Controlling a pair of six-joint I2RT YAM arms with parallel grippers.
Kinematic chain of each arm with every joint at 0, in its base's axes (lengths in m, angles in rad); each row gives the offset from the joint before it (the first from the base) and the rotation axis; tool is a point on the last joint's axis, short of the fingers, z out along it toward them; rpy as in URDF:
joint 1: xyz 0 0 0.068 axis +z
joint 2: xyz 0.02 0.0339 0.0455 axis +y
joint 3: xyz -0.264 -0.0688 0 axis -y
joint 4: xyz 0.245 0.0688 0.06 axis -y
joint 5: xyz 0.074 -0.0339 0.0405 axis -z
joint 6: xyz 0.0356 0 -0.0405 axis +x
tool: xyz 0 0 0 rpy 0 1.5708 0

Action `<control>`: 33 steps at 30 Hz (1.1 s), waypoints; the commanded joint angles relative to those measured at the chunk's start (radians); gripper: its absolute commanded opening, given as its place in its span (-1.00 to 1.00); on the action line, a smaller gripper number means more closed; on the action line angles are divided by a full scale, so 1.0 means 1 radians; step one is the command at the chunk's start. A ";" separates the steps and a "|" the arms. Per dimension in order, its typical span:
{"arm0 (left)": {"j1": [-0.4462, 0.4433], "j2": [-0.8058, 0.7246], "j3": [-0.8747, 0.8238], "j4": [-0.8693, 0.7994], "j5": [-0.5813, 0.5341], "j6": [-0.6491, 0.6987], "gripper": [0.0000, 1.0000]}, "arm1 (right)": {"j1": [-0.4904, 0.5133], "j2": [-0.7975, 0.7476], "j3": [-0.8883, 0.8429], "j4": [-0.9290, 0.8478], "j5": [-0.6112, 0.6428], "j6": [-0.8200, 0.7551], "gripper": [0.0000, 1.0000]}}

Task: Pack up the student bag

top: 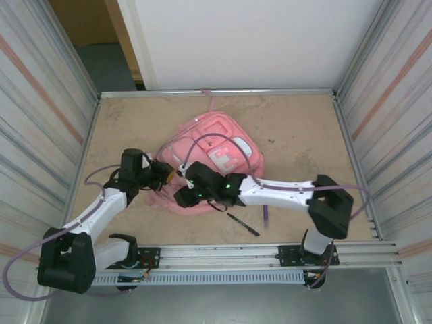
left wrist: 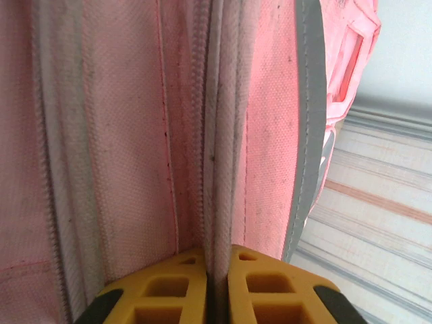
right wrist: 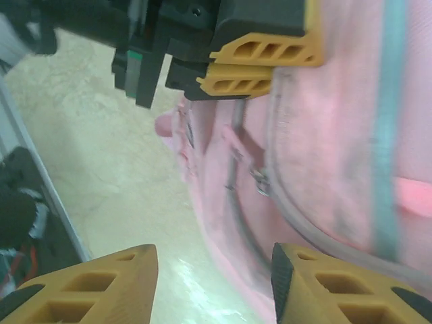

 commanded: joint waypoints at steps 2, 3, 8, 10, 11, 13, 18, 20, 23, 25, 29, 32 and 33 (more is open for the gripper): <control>0.008 0.058 0.094 -0.125 0.104 0.175 -0.70 | 0.007 -0.125 -0.079 -0.020 0.224 -0.342 -0.03; 0.010 0.074 0.111 -0.136 0.131 0.194 -0.70 | -0.007 -0.136 -0.098 -0.007 0.211 -0.423 -0.02; 0.008 0.085 0.122 -0.154 0.173 0.207 -0.70 | -0.116 -0.103 -0.144 0.048 -0.140 -0.846 0.02; 0.008 0.072 0.116 -0.157 0.171 0.203 -0.70 | -0.123 -0.063 -0.118 0.081 -0.148 -0.880 0.04; 0.008 0.064 0.119 -0.164 0.172 0.208 -0.70 | -0.131 -0.037 -0.095 0.081 -0.154 -0.884 0.04; 0.008 0.049 0.121 -0.188 0.167 0.221 -0.69 | -0.139 0.018 -0.053 0.088 -0.161 -0.896 0.05; 0.007 0.018 0.108 -0.198 0.168 0.235 -0.64 | -0.142 0.147 -0.006 0.133 -0.073 -0.936 0.02; 0.006 0.016 0.109 -0.206 0.191 0.251 -0.59 | -0.141 0.162 -0.006 0.158 -0.047 -0.946 -0.09; 0.006 0.019 0.117 -0.229 0.238 0.298 -0.44 | -0.140 0.135 -0.004 0.123 -0.046 -0.956 -0.65; 0.006 0.020 0.133 -0.265 0.283 0.380 -0.27 | -0.148 0.094 -0.043 0.147 -0.093 -0.978 -0.83; 0.006 -0.011 0.165 -0.400 0.282 0.528 -0.14 | -0.169 0.002 -0.093 0.128 -0.194 -1.032 -1.00; -0.005 -0.034 0.152 -0.400 0.292 0.568 -0.11 | -0.204 -0.030 -0.124 0.151 -0.248 -1.022 -1.00; -0.015 -0.036 0.151 -0.397 0.299 0.577 -0.11 | -0.214 -0.032 -0.130 0.161 -0.266 -1.011 -1.00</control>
